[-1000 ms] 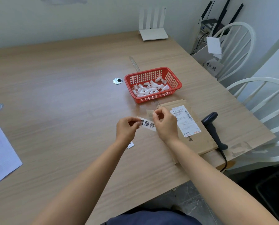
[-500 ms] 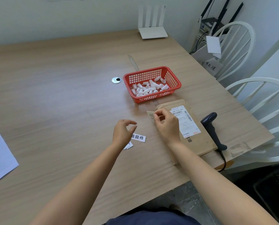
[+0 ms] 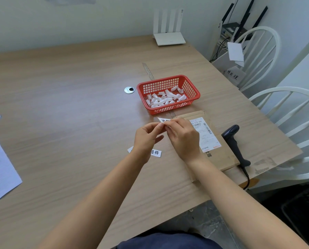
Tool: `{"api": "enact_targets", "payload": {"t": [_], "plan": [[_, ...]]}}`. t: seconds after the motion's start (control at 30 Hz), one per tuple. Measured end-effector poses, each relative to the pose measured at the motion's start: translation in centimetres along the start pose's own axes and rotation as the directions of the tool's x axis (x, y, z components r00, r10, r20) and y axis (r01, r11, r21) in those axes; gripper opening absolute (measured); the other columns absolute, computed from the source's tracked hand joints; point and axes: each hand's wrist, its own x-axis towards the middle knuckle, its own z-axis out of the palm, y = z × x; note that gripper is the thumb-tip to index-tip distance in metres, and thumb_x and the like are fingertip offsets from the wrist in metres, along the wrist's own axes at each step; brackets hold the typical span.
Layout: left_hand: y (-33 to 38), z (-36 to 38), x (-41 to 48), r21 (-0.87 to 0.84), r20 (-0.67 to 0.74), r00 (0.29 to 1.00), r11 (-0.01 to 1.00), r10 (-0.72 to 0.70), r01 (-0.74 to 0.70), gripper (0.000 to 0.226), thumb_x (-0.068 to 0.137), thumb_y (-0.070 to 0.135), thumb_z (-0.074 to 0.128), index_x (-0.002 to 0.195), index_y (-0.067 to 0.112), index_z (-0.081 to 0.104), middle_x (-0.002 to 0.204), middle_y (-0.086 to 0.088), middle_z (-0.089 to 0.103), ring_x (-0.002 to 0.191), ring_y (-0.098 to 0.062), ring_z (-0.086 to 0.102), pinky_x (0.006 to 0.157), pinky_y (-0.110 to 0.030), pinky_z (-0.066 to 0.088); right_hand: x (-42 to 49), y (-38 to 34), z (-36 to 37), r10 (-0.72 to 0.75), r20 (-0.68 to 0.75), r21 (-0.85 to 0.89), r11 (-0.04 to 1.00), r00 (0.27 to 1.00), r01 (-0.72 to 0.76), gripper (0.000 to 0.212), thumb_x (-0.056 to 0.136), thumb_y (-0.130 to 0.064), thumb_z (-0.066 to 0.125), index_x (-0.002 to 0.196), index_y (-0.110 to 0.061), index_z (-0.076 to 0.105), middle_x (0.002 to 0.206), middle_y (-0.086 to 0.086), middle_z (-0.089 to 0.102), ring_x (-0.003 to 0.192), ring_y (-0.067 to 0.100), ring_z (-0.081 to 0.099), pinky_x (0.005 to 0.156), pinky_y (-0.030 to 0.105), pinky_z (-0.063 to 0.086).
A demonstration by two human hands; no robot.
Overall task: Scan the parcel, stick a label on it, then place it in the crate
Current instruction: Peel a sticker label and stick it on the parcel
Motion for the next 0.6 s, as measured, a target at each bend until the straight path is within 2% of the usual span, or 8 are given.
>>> {"api": "enact_targets", "payload": {"t": [0.17,0.4,0.6], "plan": [[0.3,0.1,-0.2,-0.027,0.012,1.0,1.0,0.005,-0.005,0.014,0.089,0.015,0.055,0.089,0.013,0.069,0.084,0.001,0.071,0.081,-0.004,0.07,0.078,-0.022,0.055,0.3,0.1,-0.5,-0.059,-0.012,-0.029,0.998,0.998,0.058,0.008,0.077,-0.008,0.07,0.085,-0.009,0.073,0.084,0.007,0.074,0.071,0.028,0.067,0.051,0.034,0.056],[0.5,-0.3,-0.6,-0.03,0.023,0.999,0.999,0.025,-0.025,0.009,0.086,0.013,0.06,0.083,0.014,0.068,0.071,0.008,0.074,0.077,-0.007,0.07,0.082,-0.026,0.054,0.2,-0.6,-0.9,-0.052,-0.014,0.033,0.998,0.999,0.052,0.006,0.079,-0.005,0.067,0.083,-0.006,0.071,0.075,0.009,0.073,0.066,0.031,0.065,0.051,0.037,0.055],[0.7,-0.6,-0.9,-0.036,0.065,0.997,0.999,0.036,-0.034,0.012,0.087,0.013,0.057,0.082,0.015,0.068,0.068,0.01,0.075,0.075,-0.005,0.07,0.081,-0.024,0.054,0.0,-0.6,-1.2,-0.08,0.003,0.03,0.996,0.997,0.08,0.008,0.079,-0.004,0.067,0.086,-0.005,0.071,0.078,0.01,0.074,0.068,0.031,0.066,0.054,0.039,0.056]]}}
